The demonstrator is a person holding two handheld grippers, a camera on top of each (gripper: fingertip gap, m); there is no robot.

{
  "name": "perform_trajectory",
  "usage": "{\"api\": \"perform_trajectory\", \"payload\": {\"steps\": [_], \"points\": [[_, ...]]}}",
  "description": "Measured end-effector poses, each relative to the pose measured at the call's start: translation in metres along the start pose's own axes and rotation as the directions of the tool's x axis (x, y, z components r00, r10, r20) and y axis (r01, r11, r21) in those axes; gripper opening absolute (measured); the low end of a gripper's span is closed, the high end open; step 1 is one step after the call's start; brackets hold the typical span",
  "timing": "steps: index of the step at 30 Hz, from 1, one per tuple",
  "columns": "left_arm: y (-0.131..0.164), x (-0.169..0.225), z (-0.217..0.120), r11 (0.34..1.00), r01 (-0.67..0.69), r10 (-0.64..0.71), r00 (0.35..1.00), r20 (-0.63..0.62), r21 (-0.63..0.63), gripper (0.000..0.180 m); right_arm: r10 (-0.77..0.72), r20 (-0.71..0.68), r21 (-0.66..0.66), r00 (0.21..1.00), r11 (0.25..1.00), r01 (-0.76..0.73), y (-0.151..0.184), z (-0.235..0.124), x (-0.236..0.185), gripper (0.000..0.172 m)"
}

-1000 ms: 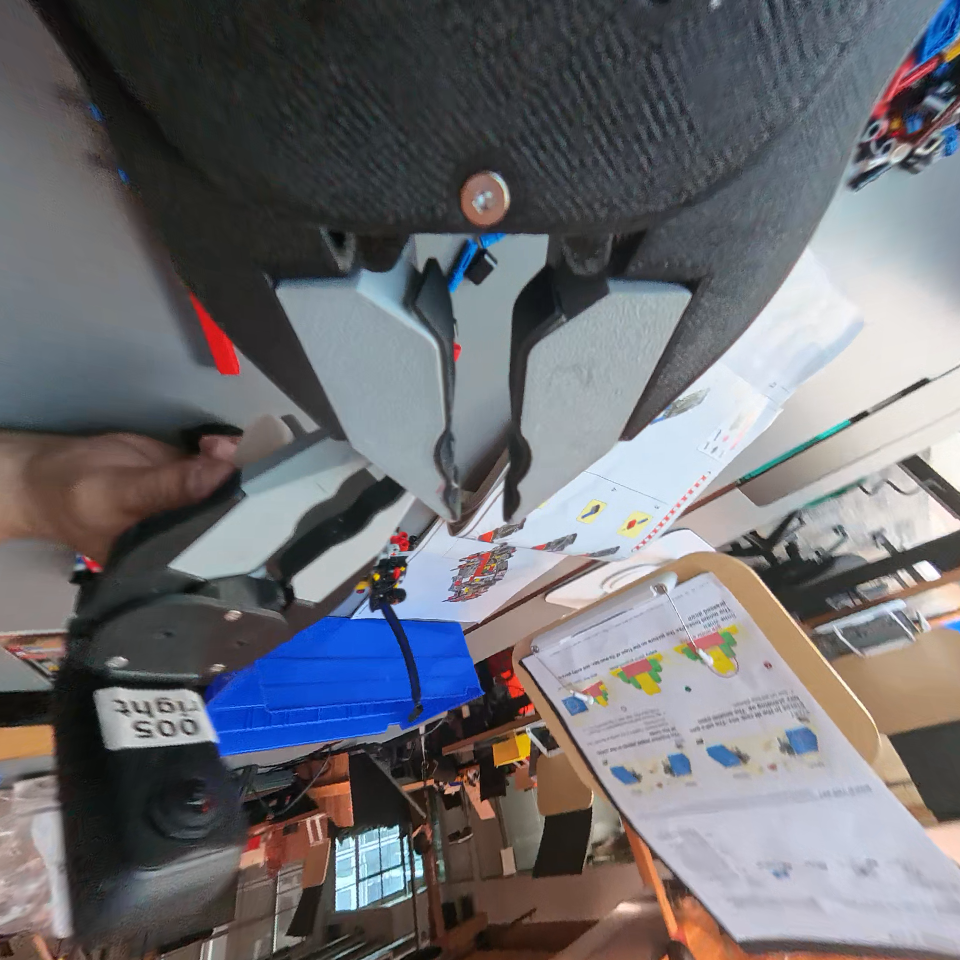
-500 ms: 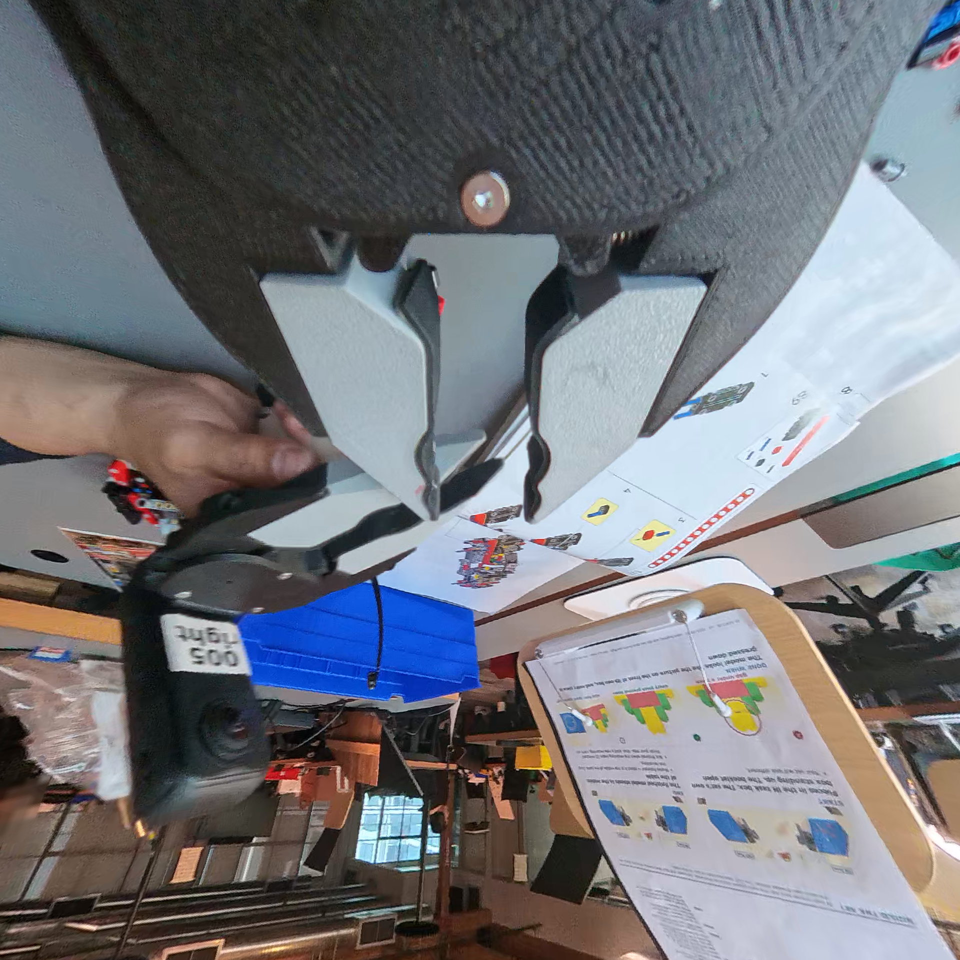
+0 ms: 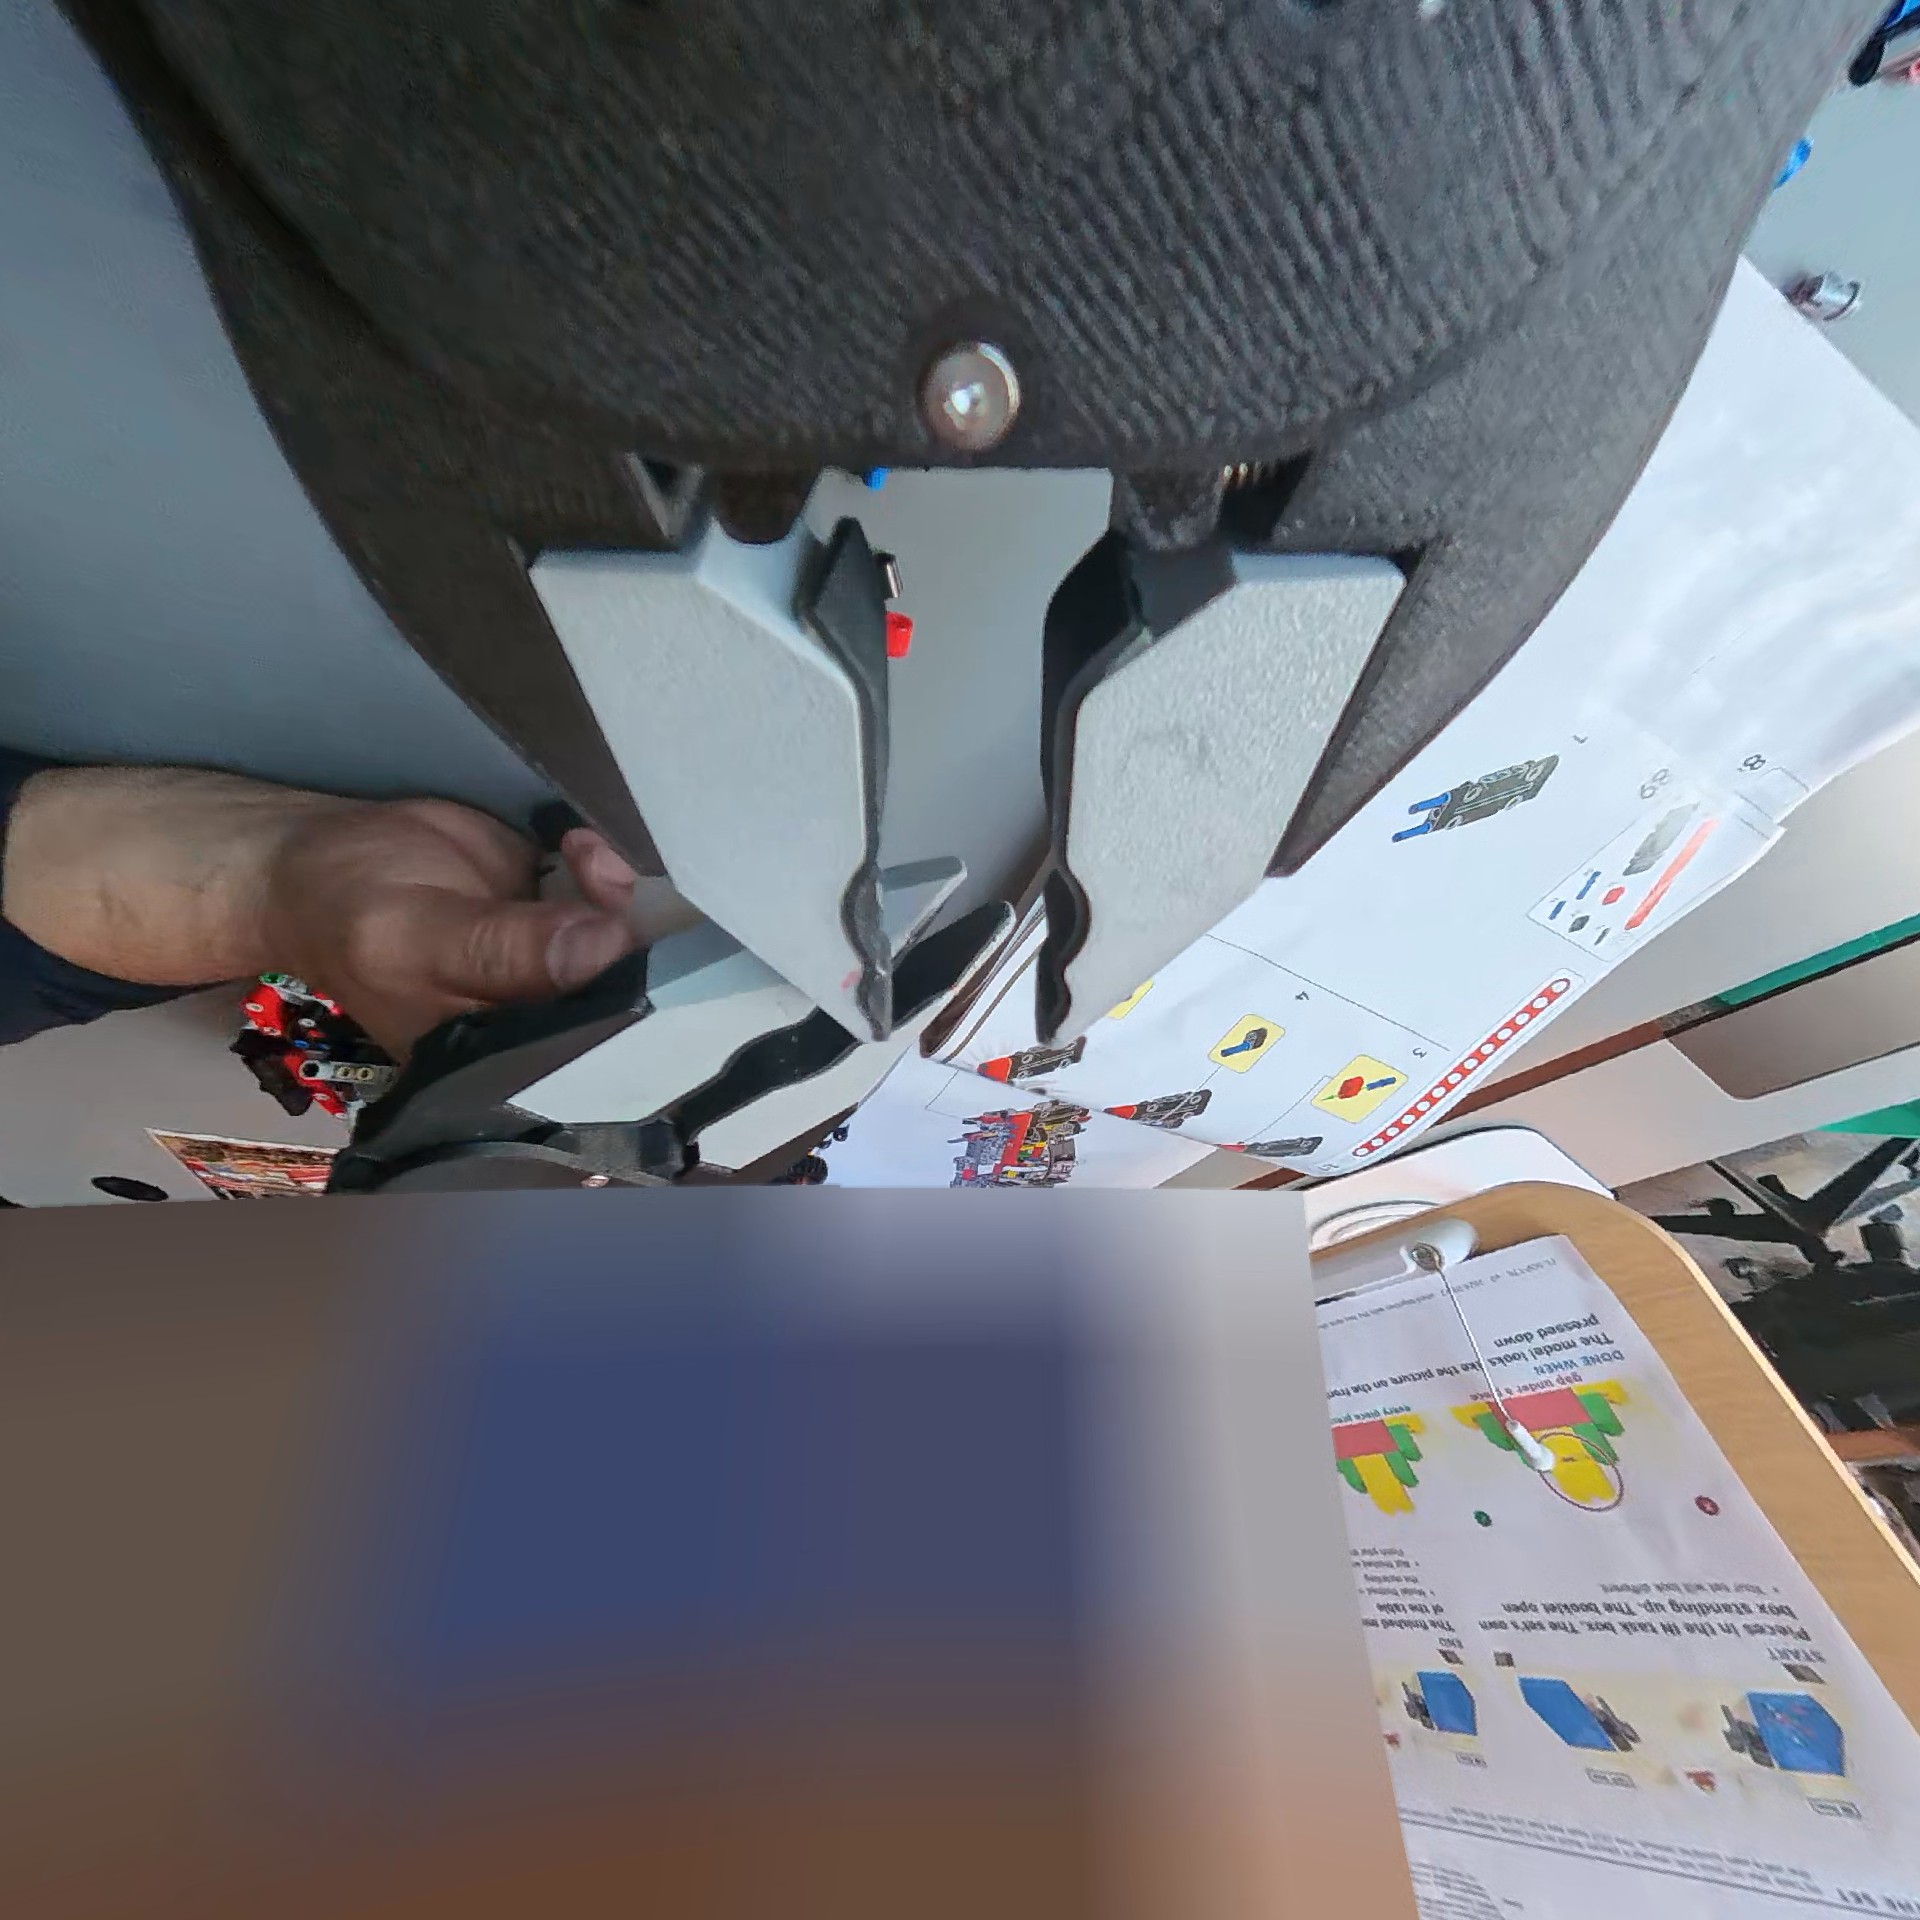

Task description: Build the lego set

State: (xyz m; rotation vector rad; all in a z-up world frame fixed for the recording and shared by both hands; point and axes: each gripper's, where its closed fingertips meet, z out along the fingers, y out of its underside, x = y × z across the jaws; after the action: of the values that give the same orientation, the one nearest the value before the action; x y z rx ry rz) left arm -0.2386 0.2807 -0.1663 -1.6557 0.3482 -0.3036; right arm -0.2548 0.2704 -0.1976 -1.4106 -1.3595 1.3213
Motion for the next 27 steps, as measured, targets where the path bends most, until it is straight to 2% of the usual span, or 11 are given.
{"api": "perform_trajectory", "payload": {"steps": [1,12,18,22,27], "points": [[-0.002,0.001,-0.001,1.000,-0.005,0.005,1.000,0.000,0.005,0.025,0.001,-0.001,0.001,1.000,1.000,-0.001,0.000,0.000,0.000,0.015],[0.003,0.012,0.003,0.991,-0.134,0.134,0.991,0.021,-0.009,0.020,-0.002,-0.010,-0.009,1.000,1.000,0.002,0.001,0.001,-0.001,0.015],[-0.004,-0.005,-0.004,0.976,-0.217,0.216,0.969,0.117,-0.004,0.020,-0.014,-0.033,-0.003,0.999,1.000,0.014,-0.001,0.000,0.003,0.016],[-0.002,-0.016,-0.009,0.985,-0.170,0.168,0.974,0.150,0.003,0.018,-0.011,-0.042,0.007,0.999,1.000,0.011,-0.003,-0.002,0.002,0.015],[-0.004,-0.012,-0.009,0.990,-0.139,0.133,0.980,0.146,0.034,0.011,-0.068,-0.056,-0.021,0.996,0.998,0.067,-0.001,-0.006,-0.002,0.000]]}}
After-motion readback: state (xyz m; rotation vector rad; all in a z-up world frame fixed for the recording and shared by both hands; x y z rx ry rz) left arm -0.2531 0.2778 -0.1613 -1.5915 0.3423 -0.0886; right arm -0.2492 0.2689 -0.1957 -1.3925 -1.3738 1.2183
